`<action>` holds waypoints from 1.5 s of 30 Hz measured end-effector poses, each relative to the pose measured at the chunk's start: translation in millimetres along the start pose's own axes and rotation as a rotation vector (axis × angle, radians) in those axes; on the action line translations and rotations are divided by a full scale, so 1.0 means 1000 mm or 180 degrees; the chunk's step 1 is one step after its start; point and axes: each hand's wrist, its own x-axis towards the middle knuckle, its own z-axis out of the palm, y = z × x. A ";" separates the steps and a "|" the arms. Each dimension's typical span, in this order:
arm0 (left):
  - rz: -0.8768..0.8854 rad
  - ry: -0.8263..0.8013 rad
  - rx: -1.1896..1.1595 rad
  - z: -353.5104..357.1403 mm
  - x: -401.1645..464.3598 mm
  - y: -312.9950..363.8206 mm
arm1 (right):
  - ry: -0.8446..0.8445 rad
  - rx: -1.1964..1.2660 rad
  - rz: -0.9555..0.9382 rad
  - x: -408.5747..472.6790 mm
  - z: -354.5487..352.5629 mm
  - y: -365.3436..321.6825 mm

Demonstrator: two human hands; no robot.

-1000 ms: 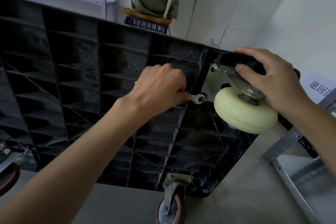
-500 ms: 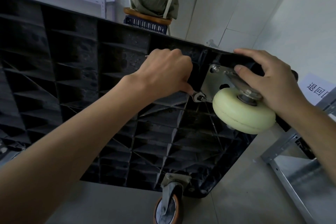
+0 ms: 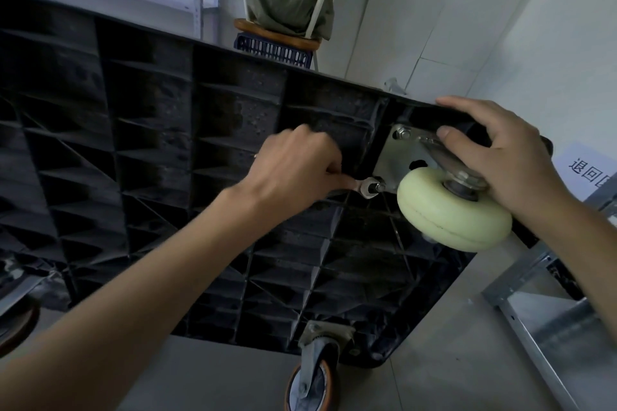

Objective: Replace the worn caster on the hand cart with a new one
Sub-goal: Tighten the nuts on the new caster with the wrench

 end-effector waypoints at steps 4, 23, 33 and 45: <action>-0.0421 0.0436 -0.0578 0.031 -0.025 0.005 | -0.0002 -0.0003 0.0006 0.000 0.001 0.000; -0.0047 0.0179 -0.0087 0.018 -0.008 0.005 | -0.0012 0.0006 0.0011 0.000 0.001 -0.001; 0.0694 -0.0123 0.0247 0.007 0.009 -0.005 | 0.0024 0.0015 0.0004 0.002 0.002 0.001; 0.0611 0.0408 -0.0140 0.023 -0.011 -0.005 | 0.0019 0.0020 0.0007 0.000 0.002 0.000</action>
